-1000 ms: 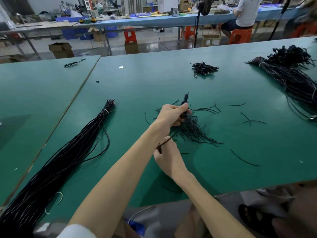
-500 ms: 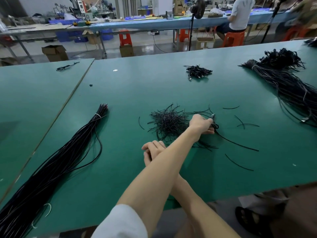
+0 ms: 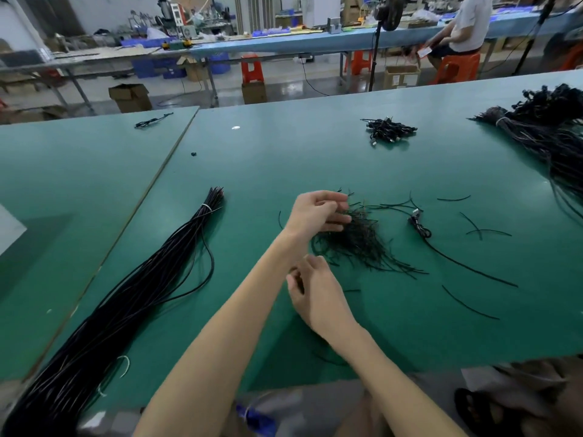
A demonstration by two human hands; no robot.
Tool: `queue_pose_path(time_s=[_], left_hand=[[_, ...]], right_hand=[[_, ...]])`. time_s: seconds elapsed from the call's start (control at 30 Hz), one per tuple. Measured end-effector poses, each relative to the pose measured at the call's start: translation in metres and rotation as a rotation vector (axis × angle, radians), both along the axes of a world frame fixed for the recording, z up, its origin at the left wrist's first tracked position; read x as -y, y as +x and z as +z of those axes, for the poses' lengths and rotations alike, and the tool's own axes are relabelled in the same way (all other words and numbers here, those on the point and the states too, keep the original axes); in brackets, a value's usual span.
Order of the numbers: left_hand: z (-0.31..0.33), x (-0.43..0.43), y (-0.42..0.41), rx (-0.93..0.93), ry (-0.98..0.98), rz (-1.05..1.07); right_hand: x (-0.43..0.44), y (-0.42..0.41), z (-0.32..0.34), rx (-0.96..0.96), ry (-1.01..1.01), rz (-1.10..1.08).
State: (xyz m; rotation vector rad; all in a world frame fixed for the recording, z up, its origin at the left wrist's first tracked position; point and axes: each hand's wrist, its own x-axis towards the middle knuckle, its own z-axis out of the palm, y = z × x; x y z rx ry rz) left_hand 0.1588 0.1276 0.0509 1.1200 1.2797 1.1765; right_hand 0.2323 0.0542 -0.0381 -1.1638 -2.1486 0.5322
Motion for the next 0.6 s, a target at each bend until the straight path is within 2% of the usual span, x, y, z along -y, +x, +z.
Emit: queue_pose_path(time_s=[0.07,0.1,0.2,0.27,0.33,0.4,0.6], left_hand=[[-0.004,0.001,-0.038,-0.178,0.007,0.187],[-0.008,0.002,-0.056,-0.330,0.006,0.268],[-0.023,0.014,-0.110,-1.012,-0.102,0.421],[-0.032,0.027,-0.137,-1.338,-0.223,0.465],[-0.036,0.039,-0.155,-1.435,-0.343,0.495],[-0.038,0.048,-0.166,-1.418,-0.430,0.502],[-0.039,0.055,-0.173,-1.328,-0.471,0.439]], right_hand=[[-0.001,-0.001,0.000,-0.028,-0.021,-0.017],[0.001,-0.001,0.002,-0.027,-0.021,-0.024],[0.000,0.000,-0.001,-0.068,-0.053,-0.017],[-0.001,0.000,-0.001,-0.093,-0.092,-0.020],[-0.002,0.000,-0.002,-0.112,-0.120,-0.024],[-0.003,0.000,-0.002,-0.118,-0.126,-0.031],[-0.003,0.000,-0.003,-0.112,-0.125,-0.035]])
